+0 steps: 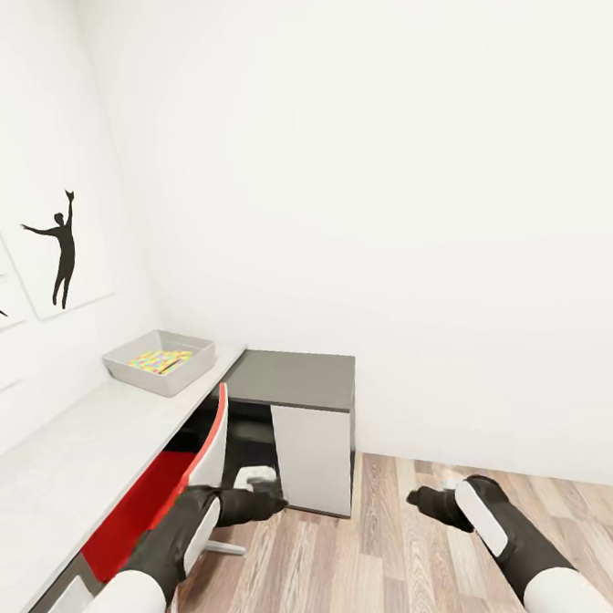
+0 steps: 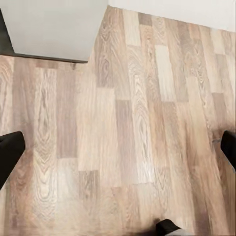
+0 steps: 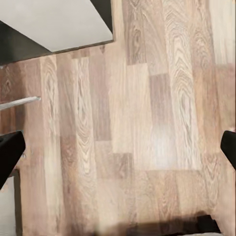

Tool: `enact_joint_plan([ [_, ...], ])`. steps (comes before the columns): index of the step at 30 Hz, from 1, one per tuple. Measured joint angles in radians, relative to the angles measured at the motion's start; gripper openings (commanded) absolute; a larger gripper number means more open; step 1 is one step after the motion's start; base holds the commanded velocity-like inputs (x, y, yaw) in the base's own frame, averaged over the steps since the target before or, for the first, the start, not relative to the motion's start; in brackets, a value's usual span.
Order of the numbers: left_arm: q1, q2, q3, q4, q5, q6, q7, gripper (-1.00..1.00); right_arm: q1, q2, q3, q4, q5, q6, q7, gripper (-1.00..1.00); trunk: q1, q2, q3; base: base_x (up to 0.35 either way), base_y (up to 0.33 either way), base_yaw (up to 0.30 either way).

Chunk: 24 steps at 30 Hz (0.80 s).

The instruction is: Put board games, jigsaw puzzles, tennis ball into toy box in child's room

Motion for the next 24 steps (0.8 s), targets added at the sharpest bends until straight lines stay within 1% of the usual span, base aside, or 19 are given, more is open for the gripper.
enact_joint_plan([
  [1,0.0,-0.006,-0.003,0.035,-0.004,-0.026,0.028,1.0,-0.004,0.01,0.002,0.04,0.023,-0.01,-0.002,1.0,0.0,0.0,0.0,0.0,0.0,0.0],
  [2,0.0,-0.015,-0.003,0.104,-0.014,-0.08,0.076,1.0,-0.009,0.025,0.005,0.107,0.065,-0.038,-0.004,1.0,0.0,0.0,0.0,0.0,0.0,0.0],
  [4,0.001,-0.025,-0.003,0.258,-0.021,-0.209,0.154,1.0,-0.011,0.041,0.008,0.214,0.141,-0.111,-0.006,1.0,0.0,0.0,0.0,0.0,0.0,0.0],
  [5,0.001,-0.026,-0.002,0.3,-0.021,-0.245,0.168,1.0,-0.009,0.044,0.008,0.235,0.156,-0.131,-0.007,1.0,0.0,0.0,0.0,0.0,0.0,0.0],
  [7,0.001,-0.025,-0.004,0.448,-0.024,-0.376,0.204,1.0,-0.005,0.051,0.009,0.308,0.198,-0.196,-0.007,1.0,0.0,0.0,0.0,0.0,0.0,0.0],
  [9,0.005,-0.024,-0.002,0.565,-0.025,-0.483,0.222,1.0,-0.001,0.051,0.01,0.378,0.22,-0.25,-0.007,1.0,0.0,0.0,0.0,0.0,0.0,0.0],
  [10,0.007,-0.024,-0.002,0.587,-0.025,-0.503,0.226,1.0,0.003,0.05,0.01,0.395,0.223,-0.265,-0.006,1.0,0.0,0.0,0.0,0.0,0.0,0.0],
  [11,0.013,-0.023,-0.002,0.617,-0.027,-0.533,0.238,1.0,0.015,0.047,0.01,0.428,0.226,-0.299,-0.004,1.0,0.0,0.0,0.0,0.0,0.0,0.0],
  [12,0.018,-0.023,-0.002,0.628,-0.028,-0.545,0.246,1.0,0.022,0.046,0.01,0.444,0.227,-0.317,-0.003,1.0,0.0,0.0,0.0,0.0,0.0,-0.005],
  [13,0.029,-0.022,-0.002,0.644,-0.033,-0.56,0.267,1.0,0.037,0.043,0.01,0.473,0.228,-0.353,-0.001,1.0,0.0,0.0,0.0,0.0,0.0,-0.047],
  [14,0.041,-0.022,-0.002,0.653,-0.039,-0.569,0.294,1.0,0.051,0.043,0.01,0.498,0.229,-0.385,0.0,1.0,0.0,0.0,0.0,0.0,0.0,-0.077],
  [17,0.067,-0.02,-0.001,0.665,-0.052,-0.58,0.348,1.0,0.077,0.047,0.01,0.537,0.229,-0.437,0.001,1.0,0.0,0.0,-0.002,0.0,0.0,-0.148],
  [19,0.1,-0.018,-0.001,0.668,-0.063,-0.585,0.38,1.0,0.098,0.05,0.01,0.565,0.23,-0.463,0.001,1.0,0.0,0.0,-0.004,0.0,0.0,-0.192],
  [20,0.126,-0.017,-0.001,0.669,-0.068,-0.589,0.395,1.0,0.111,0.051,0.01,0.581,0.231,-0.478,0.001,1.0,0.0,0.0,-0.005,0.0,0.0,-0.213],
  [21,0.154,-0.016,-0.001,0.67,-0.073,-0.597,0.405,1.0,0.124,0.051,0.01,0.593,0.231,-0.493,0.001,1.0,0.0,0.0,-0.006,0.0,0.0,-0.219],
  [22,0.167,-0.015,-0.001,0.67,-0.075,-0.603,0.409,1.0,0.129,0.051,0.01,0.599,0.232,-0.5,0.001,1.0,0.0,0.0,-0.006,0.0,0.0,-0.228],
  [24,0.215,-0.009,-0.001,0.67,-0.081,-0.637,0.418,1.0,0.152,0.051,0.01,0.615,0.232,-0.524,0.002,1.0,0.0,0.0,-0.008,0.0,0.0,-0.237],
])
